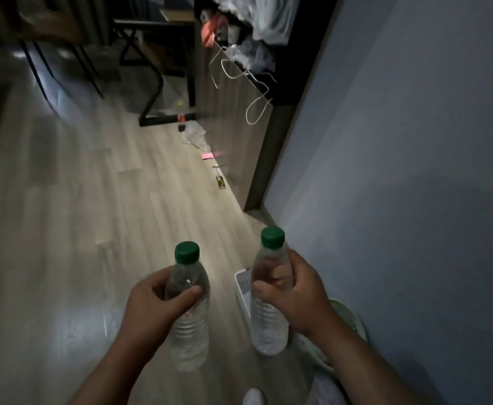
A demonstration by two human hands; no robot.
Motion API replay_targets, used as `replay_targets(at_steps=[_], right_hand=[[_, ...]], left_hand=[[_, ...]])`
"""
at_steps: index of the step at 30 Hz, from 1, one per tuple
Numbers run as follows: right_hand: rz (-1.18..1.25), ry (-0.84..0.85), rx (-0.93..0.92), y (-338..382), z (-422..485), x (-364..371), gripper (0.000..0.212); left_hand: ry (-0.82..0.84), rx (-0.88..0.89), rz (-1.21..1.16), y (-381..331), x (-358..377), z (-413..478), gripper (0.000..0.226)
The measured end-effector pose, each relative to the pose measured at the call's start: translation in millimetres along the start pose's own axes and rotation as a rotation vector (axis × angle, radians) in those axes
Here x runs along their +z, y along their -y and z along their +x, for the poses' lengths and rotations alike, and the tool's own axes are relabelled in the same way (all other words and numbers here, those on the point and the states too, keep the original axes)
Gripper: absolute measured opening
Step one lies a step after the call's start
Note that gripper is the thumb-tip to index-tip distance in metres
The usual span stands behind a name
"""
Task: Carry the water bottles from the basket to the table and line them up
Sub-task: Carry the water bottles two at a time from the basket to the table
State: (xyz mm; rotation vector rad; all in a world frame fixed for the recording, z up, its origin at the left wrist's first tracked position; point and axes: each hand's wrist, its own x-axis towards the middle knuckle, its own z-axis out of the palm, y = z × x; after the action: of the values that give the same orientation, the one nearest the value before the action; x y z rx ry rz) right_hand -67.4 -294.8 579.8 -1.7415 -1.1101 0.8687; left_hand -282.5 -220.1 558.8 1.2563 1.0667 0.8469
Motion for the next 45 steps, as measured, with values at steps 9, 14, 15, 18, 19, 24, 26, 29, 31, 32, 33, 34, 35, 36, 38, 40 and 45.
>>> replay_targets(at_steps=[9,14,15,18,19,24,26,29,31,32,33,34,35,36,38,40,45], right_hand=[[0.059,0.024,-0.116,103.4,-62.9,13.0,0.038],[0.053,0.032,-0.107,109.1,-50.3,20.6,0.036],[0.046,0.026,-0.102,106.9,-41.9,20.8,0.033],[0.024,0.025,-0.089,99.7,-6.6,18.0,0.038],[0.026,0.034,-0.085,97.6,8.2,15.8,0.039],[0.087,0.097,-0.084,91.5,95.4,0.5,0.035],[0.111,0.117,-0.093,93.0,129.2,-4.9,0.034],[0.123,0.174,-0.113,100.6,173.8,-6.0,0.036],[0.124,0.224,-0.131,105.9,200.5,-4.4,0.038],[0.129,0.244,-0.138,108.3,212.0,-2.7,0.037],[0.131,0.266,-0.141,111.7,223.1,-0.1,0.037],[0.13,0.285,-0.141,115.2,234.7,3.6,0.036],[0.131,0.296,-0.141,119.3,246.3,7.7,0.036],[0.134,0.304,-0.143,123.5,259.1,12.2,0.036],[0.143,0.333,-0.149,131.7,285.7,21.8,0.036],[0.146,0.353,-0.152,139.0,313.8,33.1,0.036],[0.143,0.38,-0.15,155.4,392.3,63.5,0.035]], left_hand=[[0.019,0.102,-0.011,-93.7,-67.4,-74.8,0.033],[-0.059,0.122,0.005,-92.5,-86.7,-72.8,0.033],[-0.079,0.114,-0.007,-91.1,-88.0,-65.6,0.033],[-0.12,0.09,-0.003,-87.4,-86.5,-32.0,0.03],[-0.126,0.085,-0.003,-88.2,-84.1,-18.0,0.03],[-0.14,0.05,0.005,-101.9,-70.2,59.2,0.032],[-0.146,0.039,0.021,-112.1,-67.4,88.8,0.033],[-0.165,0.04,0.024,-128.8,-66.8,124.1,0.035],[-0.191,0.054,0.029,-135.2,-67.8,143.2,0.034],[-0.204,0.061,0.028,-137.1,-68.9,151.0,0.034],[-0.218,0.065,0.021,-139.2,-70.9,158.6,0.034],[-0.232,0.065,0.013,-141.2,-73.6,166.2,0.035],[-0.246,0.063,0.005,-143.7,-76.7,174.4,0.036],[-0.257,0.063,0.001,-146.3,-80.4,183.9,0.037],[-0.276,0.067,0.007,-150.2,-89.5,205.1,0.036],[-0.303,0.08,0.017,-152.6,-99.9,229.2,0.034],[-0.339,0.089,0.004,-155.0,-127.5,305.0,0.036]])
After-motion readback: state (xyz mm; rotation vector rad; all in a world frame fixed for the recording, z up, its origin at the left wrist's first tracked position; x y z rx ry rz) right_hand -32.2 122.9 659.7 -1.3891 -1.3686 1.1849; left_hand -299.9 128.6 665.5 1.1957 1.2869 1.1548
